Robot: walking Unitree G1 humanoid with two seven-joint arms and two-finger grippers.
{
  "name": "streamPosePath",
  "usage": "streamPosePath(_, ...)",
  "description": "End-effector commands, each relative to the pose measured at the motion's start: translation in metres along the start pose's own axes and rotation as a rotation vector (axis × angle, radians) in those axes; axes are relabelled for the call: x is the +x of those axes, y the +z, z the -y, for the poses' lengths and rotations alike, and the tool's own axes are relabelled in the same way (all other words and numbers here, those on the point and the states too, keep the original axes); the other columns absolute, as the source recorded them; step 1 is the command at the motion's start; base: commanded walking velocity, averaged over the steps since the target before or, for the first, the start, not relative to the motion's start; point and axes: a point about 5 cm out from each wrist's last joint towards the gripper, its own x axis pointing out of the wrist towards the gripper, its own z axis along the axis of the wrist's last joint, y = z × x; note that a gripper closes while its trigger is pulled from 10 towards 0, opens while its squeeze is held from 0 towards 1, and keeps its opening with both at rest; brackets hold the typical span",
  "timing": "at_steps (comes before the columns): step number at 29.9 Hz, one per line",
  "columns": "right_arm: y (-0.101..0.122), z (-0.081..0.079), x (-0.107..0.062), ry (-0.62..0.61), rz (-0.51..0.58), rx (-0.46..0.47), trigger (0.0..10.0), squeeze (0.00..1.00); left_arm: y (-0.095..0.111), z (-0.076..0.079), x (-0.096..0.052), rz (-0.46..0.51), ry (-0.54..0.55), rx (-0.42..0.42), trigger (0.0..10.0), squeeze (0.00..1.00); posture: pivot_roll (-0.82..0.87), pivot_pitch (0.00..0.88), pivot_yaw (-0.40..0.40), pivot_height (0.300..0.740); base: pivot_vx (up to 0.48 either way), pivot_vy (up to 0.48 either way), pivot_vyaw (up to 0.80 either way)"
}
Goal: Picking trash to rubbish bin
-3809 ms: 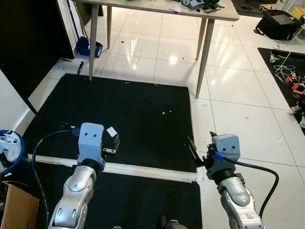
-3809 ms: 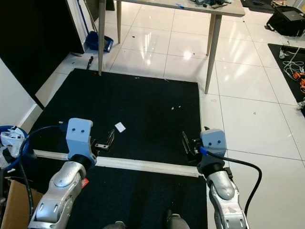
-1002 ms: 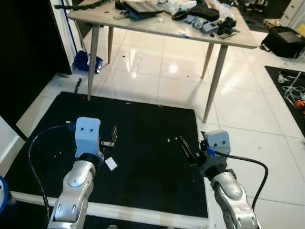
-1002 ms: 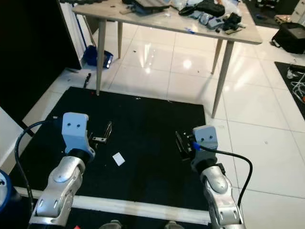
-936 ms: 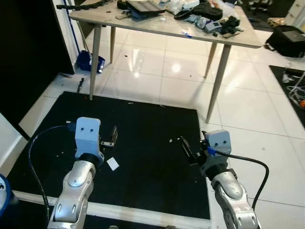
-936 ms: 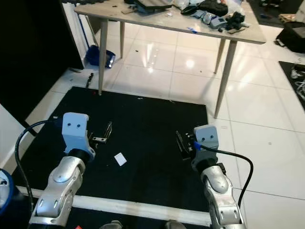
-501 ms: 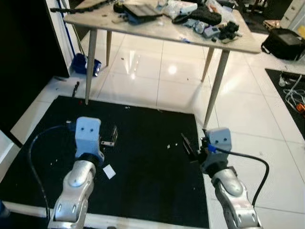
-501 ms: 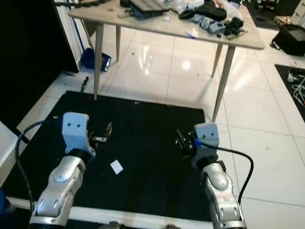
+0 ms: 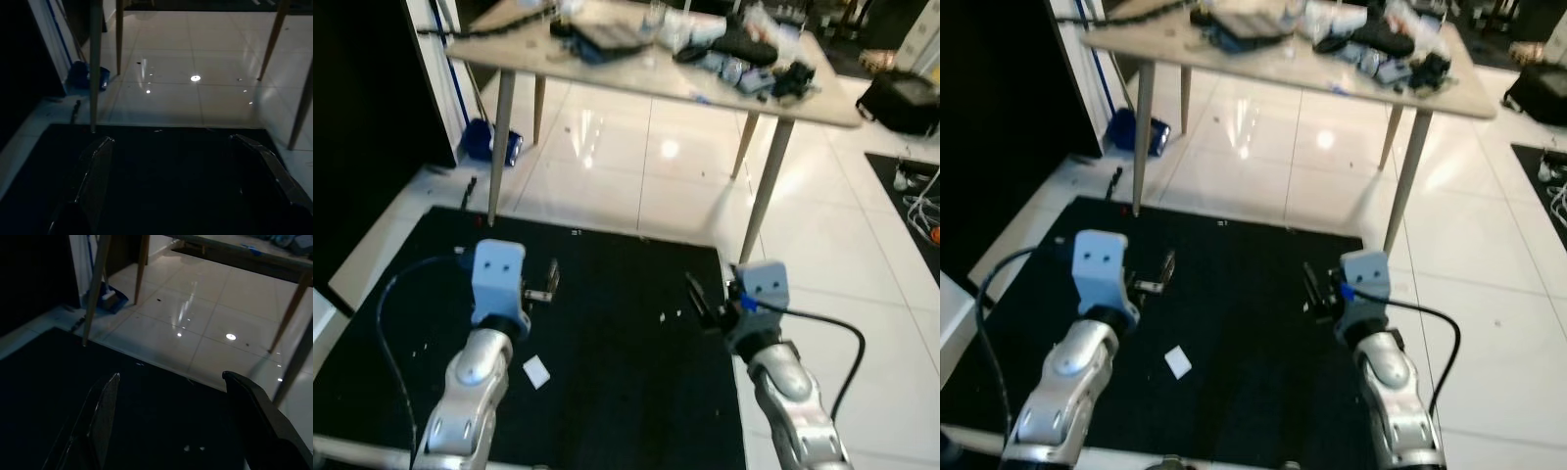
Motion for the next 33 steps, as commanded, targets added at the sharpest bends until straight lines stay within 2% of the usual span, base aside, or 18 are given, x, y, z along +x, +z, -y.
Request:
streamPosePath(1,-0.0077,0.0054,-0.0040,-0.018,-0.038,0.004,10.0,0.00,-0.0046,0.0042,-0.0008,-0.018,-0.015,0.009,10.0,0.00,0.02,0.142,-0.056,0.740,0.334,0.000,0.00)
streamPosePath(33,-0.0047,0.0062,-0.0031,-0.028,-0.013,0.003,10.0,0.00,-0.0050,0.0055,0.0009,-0.013,-0.010,0.007,10.0,0.00,0.00,0.150,-0.061,0.740,0.339,0.000,0.00)
